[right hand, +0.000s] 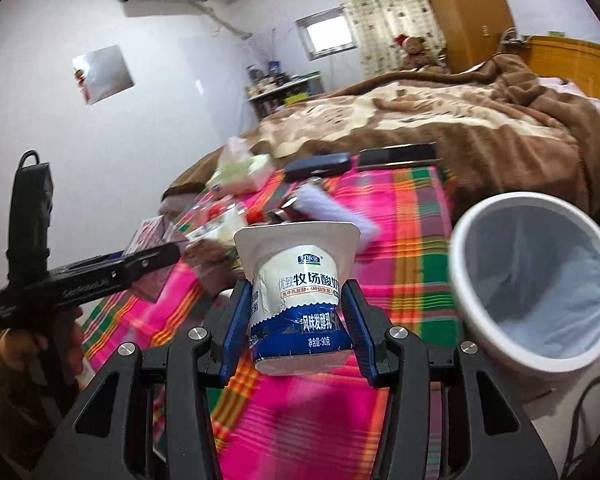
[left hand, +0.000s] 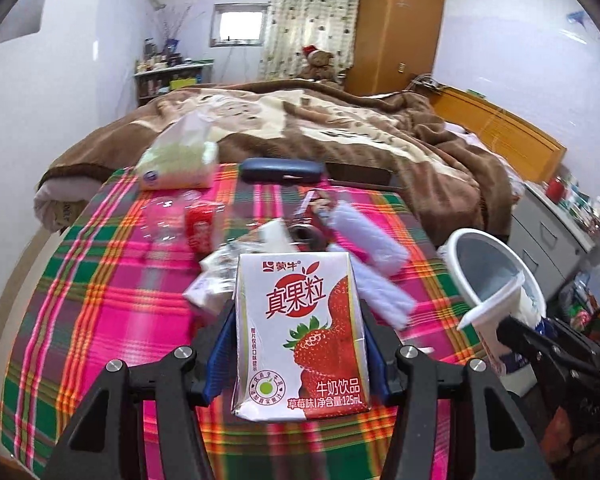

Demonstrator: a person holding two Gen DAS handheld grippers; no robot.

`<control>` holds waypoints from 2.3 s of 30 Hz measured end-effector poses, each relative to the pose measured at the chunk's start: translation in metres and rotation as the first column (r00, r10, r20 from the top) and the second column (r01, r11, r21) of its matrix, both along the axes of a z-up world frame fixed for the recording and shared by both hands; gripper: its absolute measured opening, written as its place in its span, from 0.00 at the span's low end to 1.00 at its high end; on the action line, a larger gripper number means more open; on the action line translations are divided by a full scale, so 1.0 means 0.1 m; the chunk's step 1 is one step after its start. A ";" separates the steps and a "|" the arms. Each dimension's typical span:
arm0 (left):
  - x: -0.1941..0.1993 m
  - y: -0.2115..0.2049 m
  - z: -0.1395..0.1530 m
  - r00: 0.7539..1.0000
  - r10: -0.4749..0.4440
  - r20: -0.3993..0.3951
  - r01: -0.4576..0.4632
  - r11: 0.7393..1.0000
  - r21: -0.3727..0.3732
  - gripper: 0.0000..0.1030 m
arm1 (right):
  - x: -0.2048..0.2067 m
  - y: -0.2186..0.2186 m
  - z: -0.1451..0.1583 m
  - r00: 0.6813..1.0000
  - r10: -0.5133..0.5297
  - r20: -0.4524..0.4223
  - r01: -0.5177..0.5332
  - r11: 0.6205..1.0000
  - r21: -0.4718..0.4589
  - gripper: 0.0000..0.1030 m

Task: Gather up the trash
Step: 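Carry the yogurt cup and milk carton over the white trash bin, then open the right gripper over the bin while the left gripper drops the carton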

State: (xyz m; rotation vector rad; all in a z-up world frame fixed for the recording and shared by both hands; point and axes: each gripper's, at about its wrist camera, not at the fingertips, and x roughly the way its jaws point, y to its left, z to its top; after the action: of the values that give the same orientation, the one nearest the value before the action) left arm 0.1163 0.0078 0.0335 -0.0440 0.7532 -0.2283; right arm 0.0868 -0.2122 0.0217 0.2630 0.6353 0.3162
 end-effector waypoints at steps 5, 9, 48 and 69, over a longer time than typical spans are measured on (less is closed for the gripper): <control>0.01 -0.38 0.07 0.997 -0.072 0.015 0.072 0.997 0.001 0.54 | 0.00 -0.24 0.03 0.997 -0.082 0.009 0.082 0.997 -0.006 0.46; 0.03 -0.68 0.09 0.991 -0.130 0.017 0.130 0.992 0.003 0.54 | 0.00 -0.47 0.04 0.988 -0.156 0.015 0.157 0.987 -0.027 0.46; 0.53 -2.65 -0.40 0.909 -0.409 -0.086 0.410 0.912 -0.011 0.66 | 0.22 -1.70 -0.29 0.905 -0.395 -0.157 0.372 0.914 -0.161 0.61; 0.26 -1.85 -0.09 0.953 -0.302 -0.028 0.301 0.953 -0.018 0.67 | 0.04 -1.15 -0.07 0.950 -0.302 -0.077 0.288 0.946 -0.151 0.61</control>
State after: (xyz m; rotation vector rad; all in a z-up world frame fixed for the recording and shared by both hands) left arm 0.1419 -0.1773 0.0245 0.0556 0.7876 -0.5256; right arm 0.0903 -0.3268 0.0146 0.2376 0.7023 -0.0305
